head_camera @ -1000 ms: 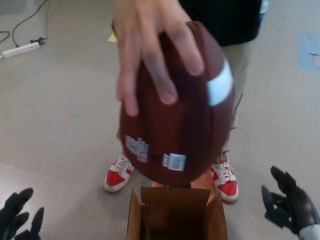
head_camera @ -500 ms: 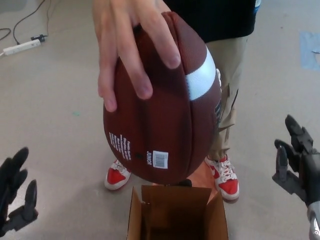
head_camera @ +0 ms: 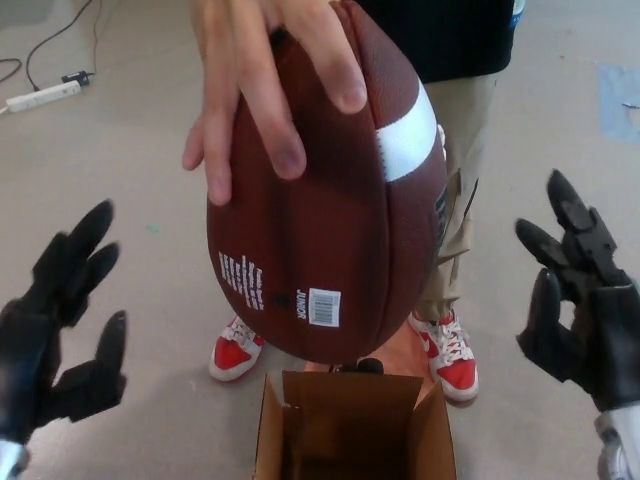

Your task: Use both hands to pick up a football from a person and place it into a container beneath

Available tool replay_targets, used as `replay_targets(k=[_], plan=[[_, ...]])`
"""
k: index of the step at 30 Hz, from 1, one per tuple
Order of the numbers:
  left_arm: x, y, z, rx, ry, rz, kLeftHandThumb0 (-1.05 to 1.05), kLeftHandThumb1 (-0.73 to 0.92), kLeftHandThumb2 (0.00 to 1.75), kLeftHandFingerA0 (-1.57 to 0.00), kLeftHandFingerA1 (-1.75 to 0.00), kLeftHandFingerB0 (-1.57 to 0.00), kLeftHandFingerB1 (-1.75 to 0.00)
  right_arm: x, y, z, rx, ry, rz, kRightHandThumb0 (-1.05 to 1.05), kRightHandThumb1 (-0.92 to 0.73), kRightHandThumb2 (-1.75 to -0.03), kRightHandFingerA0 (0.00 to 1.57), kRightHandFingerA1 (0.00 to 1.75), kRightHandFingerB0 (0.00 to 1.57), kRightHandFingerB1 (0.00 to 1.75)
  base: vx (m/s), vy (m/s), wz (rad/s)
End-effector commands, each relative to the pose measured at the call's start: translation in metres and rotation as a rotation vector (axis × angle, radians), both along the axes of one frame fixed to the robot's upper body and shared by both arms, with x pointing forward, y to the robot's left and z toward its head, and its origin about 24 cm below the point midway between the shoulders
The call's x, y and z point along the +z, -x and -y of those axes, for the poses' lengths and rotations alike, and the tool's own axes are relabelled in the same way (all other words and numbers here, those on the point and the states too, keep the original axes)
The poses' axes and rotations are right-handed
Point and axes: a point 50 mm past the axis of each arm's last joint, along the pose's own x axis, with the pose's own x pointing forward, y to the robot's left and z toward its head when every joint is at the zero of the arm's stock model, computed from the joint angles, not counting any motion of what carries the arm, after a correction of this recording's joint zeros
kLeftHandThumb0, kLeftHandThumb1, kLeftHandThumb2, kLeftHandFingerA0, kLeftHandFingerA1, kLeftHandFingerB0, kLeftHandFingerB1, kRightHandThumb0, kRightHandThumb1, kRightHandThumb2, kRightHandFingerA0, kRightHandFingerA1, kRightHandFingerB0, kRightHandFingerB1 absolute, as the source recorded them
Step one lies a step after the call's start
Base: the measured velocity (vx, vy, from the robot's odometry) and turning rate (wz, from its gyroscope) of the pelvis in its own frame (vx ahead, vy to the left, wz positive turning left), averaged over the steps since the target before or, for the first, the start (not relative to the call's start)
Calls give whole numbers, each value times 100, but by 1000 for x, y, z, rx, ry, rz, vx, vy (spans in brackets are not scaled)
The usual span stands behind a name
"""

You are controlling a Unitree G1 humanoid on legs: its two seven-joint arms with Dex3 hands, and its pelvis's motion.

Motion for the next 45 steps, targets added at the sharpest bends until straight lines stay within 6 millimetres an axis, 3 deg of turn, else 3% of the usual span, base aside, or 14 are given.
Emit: replay_targets(k=[1, 5, 6, 7, 14, 15, 17, 18, 21, 25, 26, 27, 29, 45], plan=[[67, 23, 56, -247, 85, 214, -90, 74, 110, -10, -37, 0, -18, 57, 39, -48, 228, -89, 187, -91, -81, -114, 15, 35, 0, 18, 0, 0, 0], [70, 23, 66, -270, 73, 223, -78, 69, 109, -1, -36, 0, -23, 59, 41, -62, 273, -96, 176, -89, -77, -112, 14, 37, 0, 18, 0, 0, 0], [71, 23, 72, -278, 66, 229, -87, 73, 108, -9, -35, -5, -18, 60, 40, -69, 301, -89, 179, -84, -92, -71, 17, 30, 0, 15, 0, 0, 0], [71, 23, 74, -282, 63, 231, -88, 74, 108, -9, -34, -5, -18, 61, 40, -73, 311, -84, 182, -89, -79, -112, 14, 36, 0, 17, 0, 0, 0], [76, 26, 95, -297, 66, 228, -85, 71, 108, -17, -35, 0, -24, 64, 40, -100, 394, -104, 168, -83, -75, -110, 13, 39, 0, 22, 0, 0, 0], [77, 27, 99, -297, 57, 237, -89, 75, 109, -13, -28, 0, -21, 65, 42, -107, 418, -102, 160, -82, -92, -69, 18, 31, 1, 21, 0, 0, 0], [78, 27, 103, -298, 54, 244, -90, 76, 108, -10, -25, -9, -21, 66, 43, -112, 430, -100, 160, -81, -92, -70, 17, 33, 1, 20, 0, 0, 0], [79, 27, 106, -296, 51, 250, -90, 76, 108, -10, -24, -9, -20, 66, 44, -115, 442, -102, 158, -89, -79, -111, 14, 33, 0, 16, 0, 0, 0], [78, 29, 107, -280, 37, 249, -90, 77, 109, -9, -20, -8, -19, 63, 45, -120, 452, -106, 154, -90, -80, -110, 8, 14, 7, 12, 0, 0, 0], [73, 28, 108, -264, 33, 228, -89, 78, 109, -8, -15, -8, -20, 55, 43, -125, 475, -133, 133, -81, -77, -110, 0, 14, 0, 15, 0, 0, 0], [70, 27, 109, -257, 32, 220, -89, 78, 109, -8, -14, -8, -20, 52, 42, -126, 473, -132, 131, -73, -91, -68, 0, 16, 0, 19, 0, 0, 0], [68, 26, 109, -248, 31, 213, -89, 78, 109, -8, -14, -8, -20, 50, 42, -127, 469, -125, 125, -78, -72, -97, 0, 12, 1, 17, 0, 0, 0], [66, 25, 110, -237, 31, 209, -88, 78, 109, -8, -14, -8, -21, 48, 41, -127, 469, -123, 121, -77, -78, -110, 0, 15, 1, 17, 0, 0, 0], [9, -16, 119, -186, 144, 31, -82, 76, 111, -3, -26, -14, -35, 7, 12, -116, 324, -106, -56, -76, -84, -115, 0, 16, 1, 18, 0, 0, 0]])
